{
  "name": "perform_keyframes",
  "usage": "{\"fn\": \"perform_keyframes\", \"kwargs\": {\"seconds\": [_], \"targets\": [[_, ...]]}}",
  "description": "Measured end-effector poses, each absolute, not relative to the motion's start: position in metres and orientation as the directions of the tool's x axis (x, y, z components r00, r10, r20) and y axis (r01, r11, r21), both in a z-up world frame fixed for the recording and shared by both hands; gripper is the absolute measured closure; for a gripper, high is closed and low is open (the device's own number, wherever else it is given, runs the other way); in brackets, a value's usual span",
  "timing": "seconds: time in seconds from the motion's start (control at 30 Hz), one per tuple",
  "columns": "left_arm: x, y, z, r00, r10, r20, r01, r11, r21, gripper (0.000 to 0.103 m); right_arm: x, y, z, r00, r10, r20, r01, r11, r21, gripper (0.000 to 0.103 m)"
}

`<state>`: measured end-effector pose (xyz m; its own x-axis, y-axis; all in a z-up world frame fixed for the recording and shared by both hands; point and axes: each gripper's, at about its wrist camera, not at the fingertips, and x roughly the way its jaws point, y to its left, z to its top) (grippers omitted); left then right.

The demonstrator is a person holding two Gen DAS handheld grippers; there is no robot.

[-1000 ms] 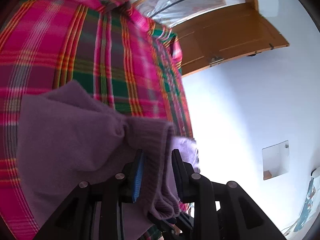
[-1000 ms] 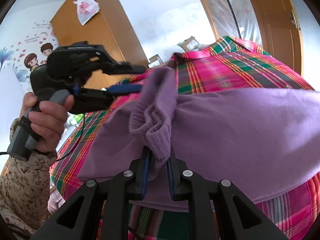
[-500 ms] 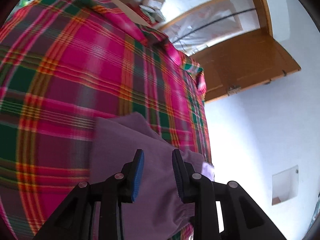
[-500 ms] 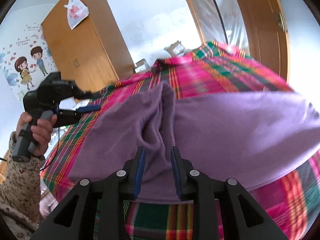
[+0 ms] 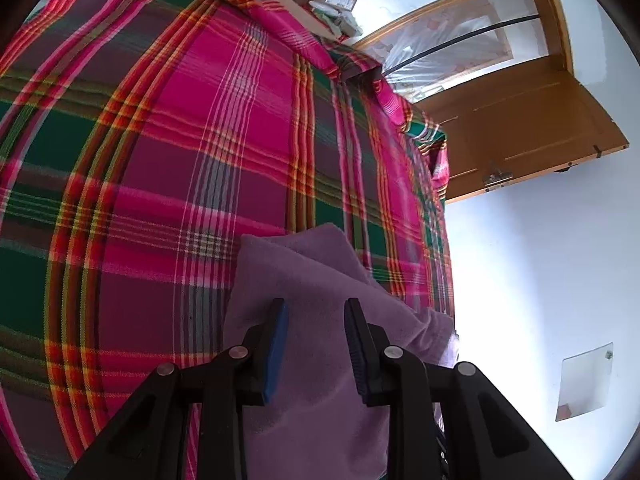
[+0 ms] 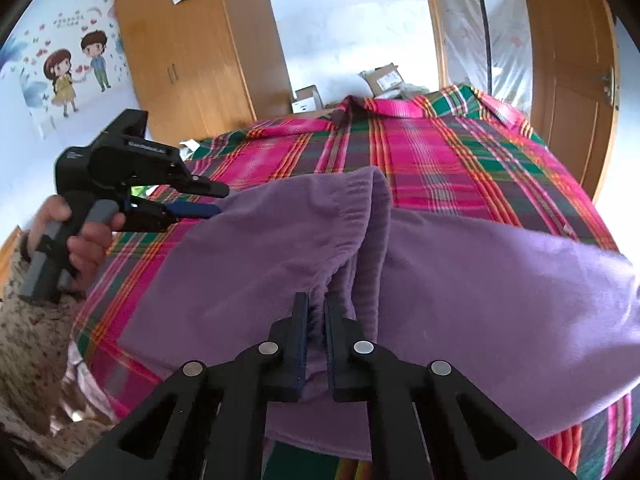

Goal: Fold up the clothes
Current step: 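Lower the waistband onto the pants with both grippers, then open both grippers and release the waistband onto the folded pants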

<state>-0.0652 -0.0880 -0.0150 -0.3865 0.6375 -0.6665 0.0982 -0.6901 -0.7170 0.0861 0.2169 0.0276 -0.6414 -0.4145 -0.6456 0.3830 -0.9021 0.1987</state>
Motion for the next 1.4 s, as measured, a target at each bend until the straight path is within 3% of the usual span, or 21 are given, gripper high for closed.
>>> {"fn": "perform_keyframes", "kwargs": {"seconds": [0.33, 0.4, 0.47, 0.53, 0.57, 0.63, 0.9, 0.97, 1.07, 1.27, 1.4], "targets": [[-0.074, -0.081, -0.019, -0.379, 0.635, -0.673, 0.098, -0.696, -0.712, 0.074, 0.078, 0.242, 0.017, -0.559, -0.486, -0.671, 0.316, -0.874, 0.369, 0.092], [-0.075, -0.081, -0.02, -0.377, 0.638, -0.672, 0.099, -0.693, -0.714, 0.074, 0.076, 0.247, 0.015, -0.543, -0.501, -0.674, 0.3, -0.865, 0.402, 0.087], [-0.074, -0.081, -0.02, -0.377, 0.638, -0.671, 0.102, -0.691, -0.715, 0.074, 0.075, 0.253, 0.018, -0.557, -0.491, -0.67, 0.283, -0.87, 0.403, 0.075], [-0.073, -0.081, -0.019, -0.376, 0.635, -0.675, 0.101, -0.696, -0.711, 0.074, 0.074, 0.258, 0.02, -0.569, -0.49, -0.661, 0.274, -0.87, 0.41, 0.074], [-0.074, -0.081, -0.019, -0.374, 0.635, -0.676, 0.1, -0.697, -0.71, 0.074, 0.072, 0.259, 0.019, -0.564, -0.501, -0.656, 0.272, -0.863, 0.425, 0.065], [-0.074, -0.081, -0.019, -0.373, 0.637, -0.675, 0.103, -0.694, -0.713, 0.074, 0.067, 0.259, 0.013, -0.539, -0.522, -0.661, 0.269, -0.85, 0.452, 0.06], [-0.074, -0.082, -0.019, -0.372, 0.639, -0.673, 0.105, -0.691, -0.715, 0.074, 0.059, 0.25, 0.0, -0.471, -0.579, -0.665, 0.268, -0.813, 0.517, 0.061], [-0.074, -0.082, -0.02, -0.371, 0.641, -0.672, 0.104, -0.69, -0.716, 0.074, 0.061, 0.247, 0.002, -0.471, -0.576, -0.668, 0.274, -0.816, 0.509, 0.079], [-0.074, -0.083, -0.02, -0.37, 0.644, -0.669, 0.104, -0.687, -0.719, 0.074, 0.068, 0.246, 0.009, -0.484, -0.58, -0.655, 0.308, -0.814, 0.492, 0.085], [-0.072, -0.081, -0.019, -0.366, 0.652, -0.664, 0.092, -0.684, -0.723, 0.074, 0.081, 0.252, 0.023, -0.486, -0.608, -0.628, 0.31, -0.792, 0.527, 0.087], [-0.071, -0.079, -0.019, -0.362, 0.652, -0.666, 0.082, -0.69, -0.719, 0.074, 0.08, 0.253, 0.009, -0.483, -0.553, -0.679, 0.241, -0.83, 0.503, 0.085]]}}
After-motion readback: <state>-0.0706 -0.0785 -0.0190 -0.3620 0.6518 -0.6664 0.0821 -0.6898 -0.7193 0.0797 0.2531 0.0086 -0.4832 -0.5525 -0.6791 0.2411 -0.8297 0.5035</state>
